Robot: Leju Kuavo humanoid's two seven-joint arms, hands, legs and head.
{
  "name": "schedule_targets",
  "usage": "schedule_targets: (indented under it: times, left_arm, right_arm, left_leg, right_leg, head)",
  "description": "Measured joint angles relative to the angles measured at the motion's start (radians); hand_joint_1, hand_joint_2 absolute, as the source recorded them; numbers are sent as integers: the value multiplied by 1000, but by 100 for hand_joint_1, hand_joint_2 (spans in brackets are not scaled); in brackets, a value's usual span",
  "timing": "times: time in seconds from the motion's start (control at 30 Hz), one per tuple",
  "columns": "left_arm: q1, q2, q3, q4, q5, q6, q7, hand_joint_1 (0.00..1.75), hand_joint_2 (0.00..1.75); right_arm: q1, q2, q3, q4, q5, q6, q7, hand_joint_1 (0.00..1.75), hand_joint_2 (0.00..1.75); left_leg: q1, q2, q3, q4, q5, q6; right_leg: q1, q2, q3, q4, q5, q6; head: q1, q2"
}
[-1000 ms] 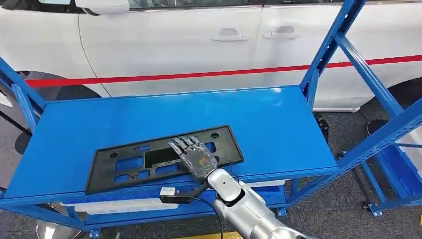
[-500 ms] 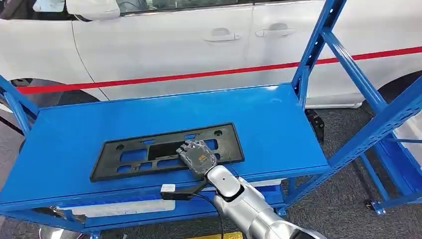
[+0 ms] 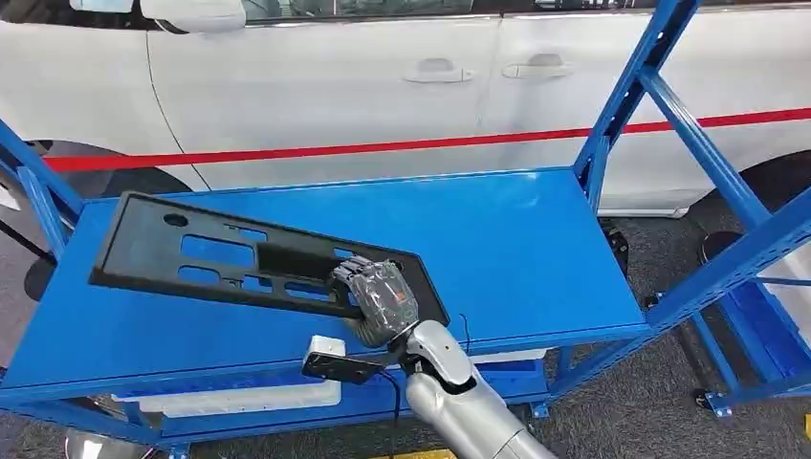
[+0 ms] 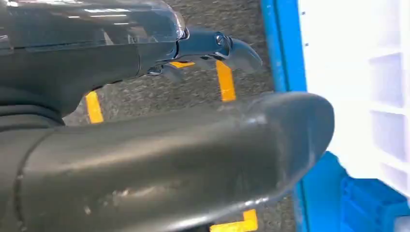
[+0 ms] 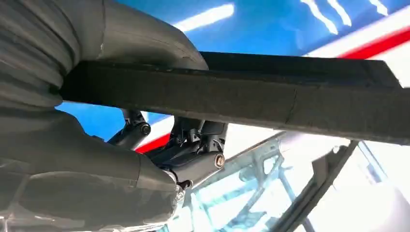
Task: Take the parts from the cabinet and place them on the table.
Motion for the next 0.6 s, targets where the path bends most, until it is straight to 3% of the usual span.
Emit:
schedule_targets:
  times: [0.03,0.1,0.13,0.2,0.4,0.47,0.5,0.53,0.57,0.6]
  left_arm:
    - [2,0,2,0,0,0,-1,0,0]
    - [3,-3,5,0,1,3,-2,0,0]
    - [5,-6,9,0,3,6,-4,0,0]
    - [9,-8,20,0,12,8,-9,0,0]
    - [10,-8,21,0,13,8,-9,0,0]
    - [17,-11,28,0,27,8,-10,0,0]
    - [26,-12,33,-2,39,9,-11,0,0]
    - [41,-17,45,-7,64,17,-13,0,0]
    - [49,-22,50,-8,76,29,-13,0,0]
    - [52,-23,51,-10,84,29,-13,0,0]
  right_arm:
    - [13,-5,-2,-31,0,5,1,175,175]
    - [36,-10,-4,-74,-30,-3,-17,175,175]
    - [49,-11,-8,-102,-82,-10,-49,175,175]
    - [75,-14,-8,-168,-193,-26,-103,175,175]
    - [79,-15,-9,-177,-204,-27,-107,175,175]
    - [110,-25,-10,-270,-301,-40,-136,175,175]
    - [131,-34,-13,-352,-366,-51,-148,175,175]
    - [187,-68,-44,-580,-490,-81,-182,175,175]
    - [252,-101,-77,-691,-584,-84,-221,175,175]
    - [281,-111,-93,-728,-633,-75,-238,175,175]
  left_leg:
    - [0,-2,1,0,-1,-1]
    - [-1,-7,3,1,-3,-3]
    - [-1,-8,2,2,-4,-6]
    - [-7,-10,-4,6,-5,-16]
    - [-6,-9,-4,6,-5,-17]
    - [-7,-9,-5,4,-6,-24]
    - [-7,-9,-2,1,-6,-33]
    - [-3,-6,-75,176,-115,-48]
    - [0,-6,-149,328,-156,-54]
    - [0,-6,-131,287,-122,-52]
  right_leg:
    - [0,0,26,-59,43,-3]
    - [1,0,117,-241,131,-14]
    - [4,-1,148,-311,142,-23]
    - [10,-3,146,-319,141,-24]
    - [10,-3,146,-319,141,-24]
    - [10,-1,143,-317,140,-26]
    - [9,1,144,-321,142,-32]
    - [-3,-6,157,-336,145,-47]
    - [0,-8,159,-333,140,-49]
    - [-1,-6,161,-331,137,-48]
  head:
    - [0,0]
    - [1,0]
    - [1,0]
    - [1,0]
    - [1,0]
    - [0,0]
    - [2,0]
    - [-8,0]
    - [-8,0]
    - [-8,0]
